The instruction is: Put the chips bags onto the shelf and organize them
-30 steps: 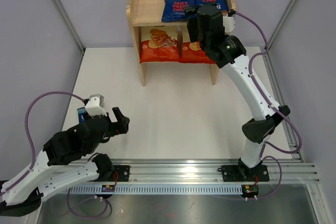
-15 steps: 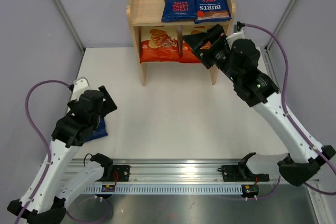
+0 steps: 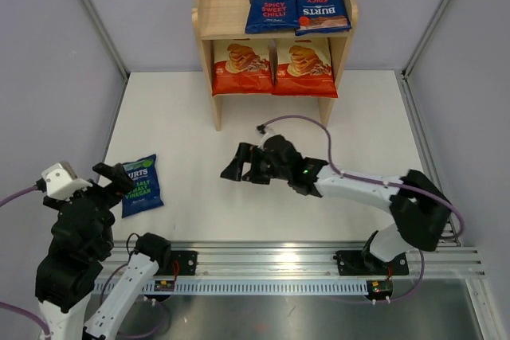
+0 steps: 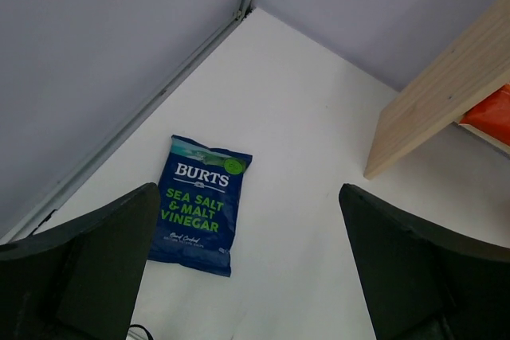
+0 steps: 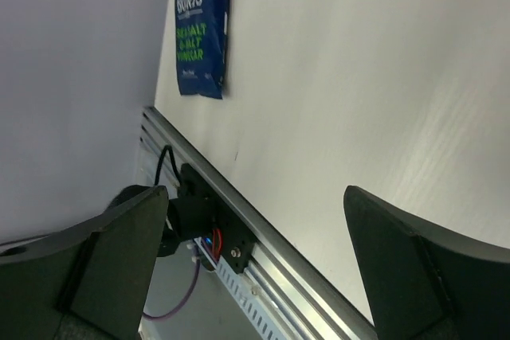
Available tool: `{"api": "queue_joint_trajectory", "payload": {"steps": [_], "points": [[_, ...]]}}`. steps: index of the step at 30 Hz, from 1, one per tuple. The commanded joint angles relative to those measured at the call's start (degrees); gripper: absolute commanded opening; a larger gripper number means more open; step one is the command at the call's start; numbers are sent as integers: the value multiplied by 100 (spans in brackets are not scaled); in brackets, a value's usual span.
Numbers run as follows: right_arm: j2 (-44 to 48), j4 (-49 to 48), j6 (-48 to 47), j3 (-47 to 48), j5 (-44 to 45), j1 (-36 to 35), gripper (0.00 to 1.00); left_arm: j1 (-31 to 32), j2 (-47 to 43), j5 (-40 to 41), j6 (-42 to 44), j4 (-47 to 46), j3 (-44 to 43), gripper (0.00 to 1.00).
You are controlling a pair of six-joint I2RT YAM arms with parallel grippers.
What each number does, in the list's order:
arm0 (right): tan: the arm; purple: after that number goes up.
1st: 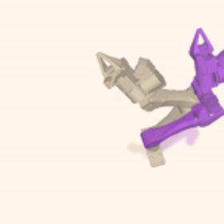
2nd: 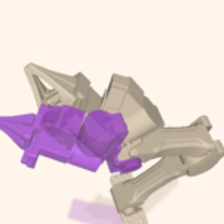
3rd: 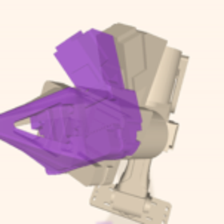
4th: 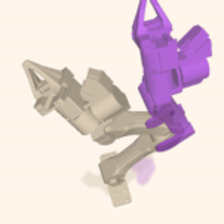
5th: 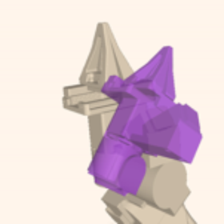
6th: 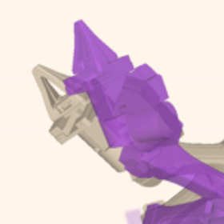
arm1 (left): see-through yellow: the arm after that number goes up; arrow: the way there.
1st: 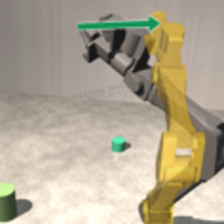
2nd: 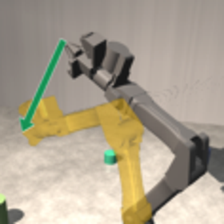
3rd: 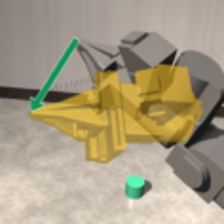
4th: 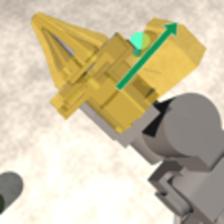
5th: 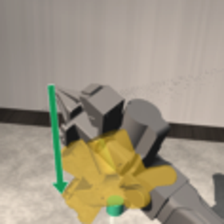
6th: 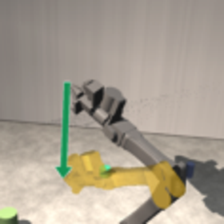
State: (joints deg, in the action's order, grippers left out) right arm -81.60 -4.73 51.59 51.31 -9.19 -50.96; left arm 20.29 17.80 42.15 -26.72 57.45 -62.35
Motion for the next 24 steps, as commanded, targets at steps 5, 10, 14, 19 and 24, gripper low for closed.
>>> {"api": "queue_joint_trajectory", "payload": {"steps": [5, 10, 14, 19, 24], "points": [[-2846, -653, -228, 2395, 549, -1003, 99, 19, -672, 302, 370, -621, 961, 99], [-4423, 654, -465, 4314, 822, -1363, 91, 27, -1129, 575, 237, -673, 1032, 99], [-5609, 1526, -974, 5999, 1023, -1540, 87, 27, -798, 277, 45, -279, 708, 99], [-6656, 2256, -1265, 7540, 700, -1610, 80, 27, -410, -119, 228, -234, 539, 99], [-7510, 2705, -1468, 8886, 734, -1654, 77, 27, -242, -374, 413, -226, 513, 99]]}}
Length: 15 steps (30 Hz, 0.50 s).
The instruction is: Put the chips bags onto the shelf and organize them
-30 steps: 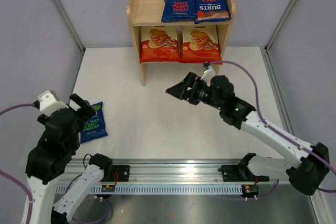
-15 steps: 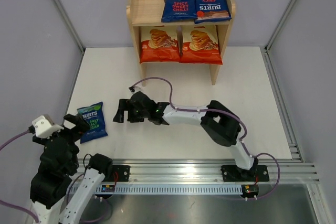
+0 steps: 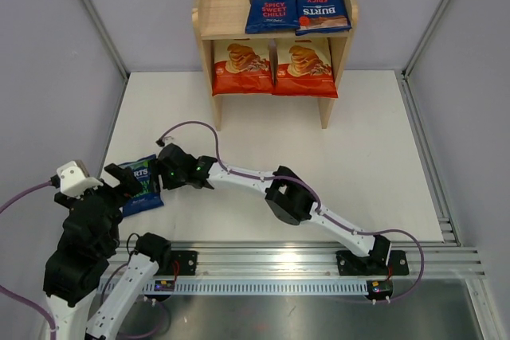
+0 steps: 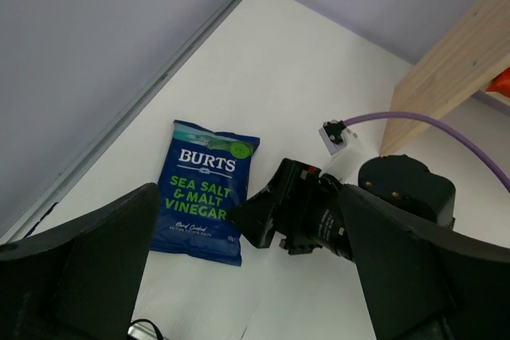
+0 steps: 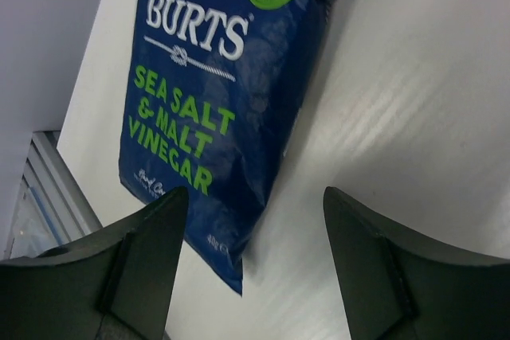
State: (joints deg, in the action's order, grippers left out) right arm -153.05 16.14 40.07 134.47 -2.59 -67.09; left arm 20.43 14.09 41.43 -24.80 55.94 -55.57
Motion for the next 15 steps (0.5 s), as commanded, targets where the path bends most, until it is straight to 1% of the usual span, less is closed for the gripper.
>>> {"api": "queue_joint_trajectory", "payload": {"steps": [1, 2, 3, 4, 5, 6, 8, 12, 13, 14, 15], "points": [[-435, 627, -325, 754, 74, -32, 76, 14, 138, -337, 230, -57, -165, 99], [-584, 671, -394, 860, 118, -41, 76, 14, 129, -398, 230, -57, -165, 99], [-681, 836, -413, 983, 223, -41, 71, 14, 138, -434, 238, -48, -173, 99], [-778, 951, -456, 1228, 302, -41, 61, 14, 129, -469, 247, -48, -173, 99], [-857, 1048, -631, 1317, 529, -76, 56, 14, 138, -547, 256, -31, -199, 99], [-866, 1119, -685, 1344, 714, -76, 57, 14, 164, -592, 247, -22, -226, 99], [-919, 1233, -790, 1449, 725, -67, 59, 14, 191, -802, 256, -5, -314, 99], [-981, 1294, -922, 1502, 68, -41, 63, 14, 322, -1128, 256, 13, -516, 99], [-981, 1295, -931, 1485, -56, -24, 67, 14, 358, -1181, 273, 4, -551, 99], [-929, 1260, -923, 1424, -231, 20, 67, 14, 401, -1259, 291, -22, -560, 99], [-893, 1182, -923, 1354, -625, 73, 67, 14, 419, -1286, 291, -66, -569, 99]]}}
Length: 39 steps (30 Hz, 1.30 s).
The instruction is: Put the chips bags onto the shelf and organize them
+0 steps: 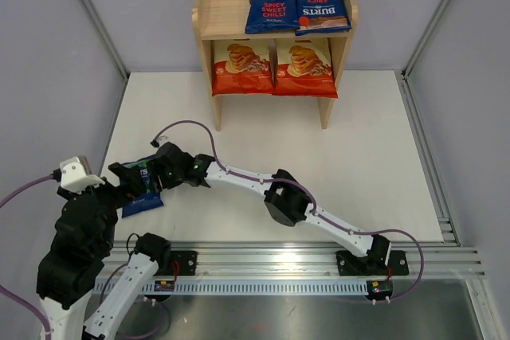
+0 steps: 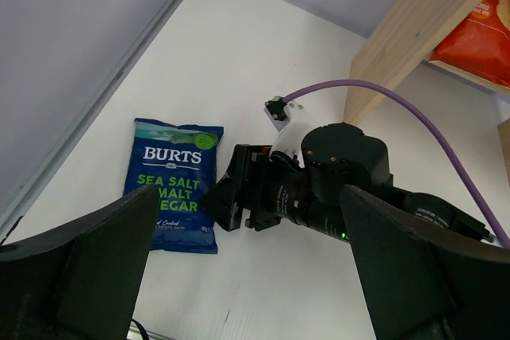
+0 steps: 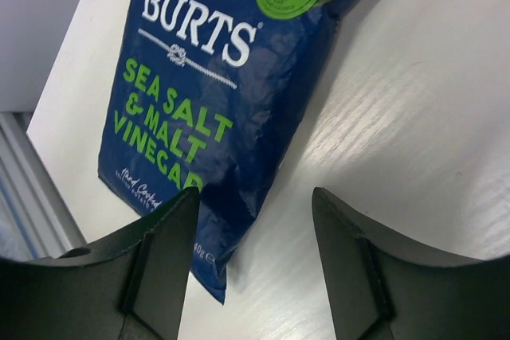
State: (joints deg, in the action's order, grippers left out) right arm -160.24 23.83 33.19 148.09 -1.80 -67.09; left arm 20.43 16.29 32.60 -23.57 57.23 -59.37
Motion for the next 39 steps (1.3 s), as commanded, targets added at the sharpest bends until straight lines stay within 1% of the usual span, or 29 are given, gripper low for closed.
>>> {"api": "queue_joint_trajectory", "payload": {"steps": [1, 2, 5, 7, 8, 10, 11, 12, 15, 18, 24, 27, 29, 31, 32, 33, 34, 35, 37, 39], "points": [[-139, 351, -208, -121, -881, 134, 66, 14, 207, -430, 169, -212, -162, 99], [-130, 333, -216, -123, -1127, 152, 63, 14, 268, -482, 169, -239, -136, 99], [-357, 543, -120, 307, -1479, 266, 64, 14, 400, -622, 116, -265, -101, 99], [-411, 561, 20, 378, -1814, 337, 62, 14, 550, -684, 81, -213, -101, 99], [-455, 535, 90, 378, -2172, 424, 61, 14, 594, -728, 29, -204, -109, 99], [-612, 517, 292, 509, -2595, 495, 60, 14, 699, -799, -16, -186, -83, 99], [-683, 569, 293, 623, -2736, 539, 59, 14, 726, -825, -59, -177, -74, 99], [-753, 770, 267, 825, -2938, 539, 60, 14, 839, -825, -95, -143, -57, 99], [-763, 605, 372, 695, -3536, 548, 60, 14, 1033, -852, -235, -55, -74, 99], [-710, 342, 583, 275, -3949, 557, 60, 14, 1183, -931, -332, -2, -171, 99], [-570, -63, 1014, -227, -4012, 565, 59, 14, 1306, -992, -420, 42, -364, 99], [-552, -387, 1513, -473, -4108, 609, 58, 14, 1368, -1010, -420, 104, -470, 99], [-552, -546, 1673, -527, -4196, 662, 58, 14, 1359, -1036, -438, 104, -470, 99], [-630, -538, 1795, -457, -4258, 680, 57, 14, 1306, -1036, -464, 78, -452, 99], [-683, -564, 1875, -431, -4310, 680, 55, 14, 1289, -1045, -481, 69, -444, 99], [-736, -651, 2136, -413, -4398, 714, 54, 14, 1271, -1054, -490, 60, -443, 99], [-841, -791, 2296, -421, -4625, 741, 51, 14, 1271, -1063, -499, 51, -470, 99], [-903, -862, 2419, -378, -4671, 776, 48, 14, 1262, -1063, -490, 60, -478, 99], [-1009, -619, 2499, -115, -4628, 776, 46, 14, 1227, -1010, -473, 34, -505, 99], [-1087, -669, 2621, -35, -4715, 802, 45, 14, 1166, -975, -447, -1, -514, 99]]}}
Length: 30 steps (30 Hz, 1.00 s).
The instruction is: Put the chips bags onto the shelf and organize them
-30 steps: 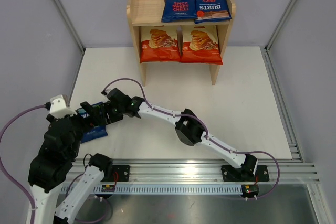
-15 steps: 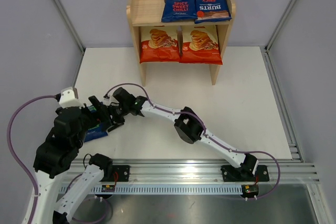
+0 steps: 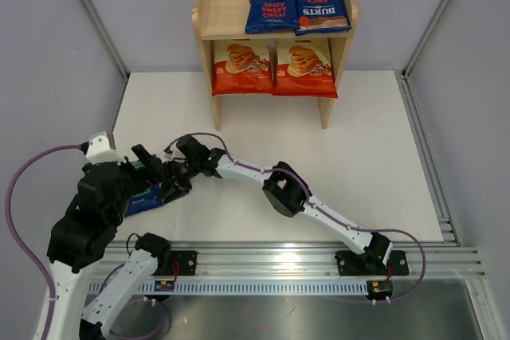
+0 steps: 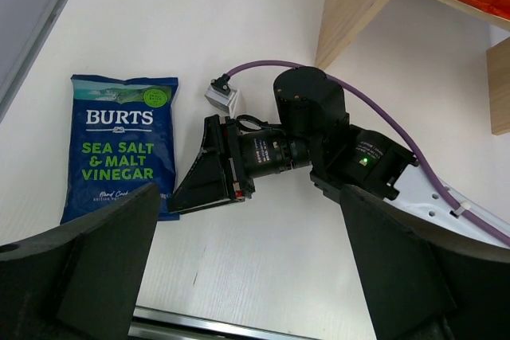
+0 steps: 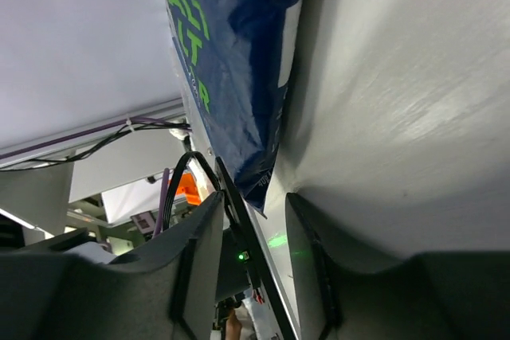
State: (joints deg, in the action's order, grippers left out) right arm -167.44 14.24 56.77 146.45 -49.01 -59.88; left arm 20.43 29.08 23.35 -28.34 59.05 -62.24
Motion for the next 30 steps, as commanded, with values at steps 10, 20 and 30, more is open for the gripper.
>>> {"api": "queue_joint_trajectory", "payload": {"steps": [10, 20, 30], "points": [[-694, -815, 923, 121, -880, 178, 39, 14, -236, 274, 276, -227, -192, 99], [-422, -1829, 977, -739, -988, 187, 49, 14, -52, 345, 320, -60, -552, 99], [692, -2688, 1082, -2628, 416, 99, 53, 14, -184, 624, -92, -33, -290, 99]]}}
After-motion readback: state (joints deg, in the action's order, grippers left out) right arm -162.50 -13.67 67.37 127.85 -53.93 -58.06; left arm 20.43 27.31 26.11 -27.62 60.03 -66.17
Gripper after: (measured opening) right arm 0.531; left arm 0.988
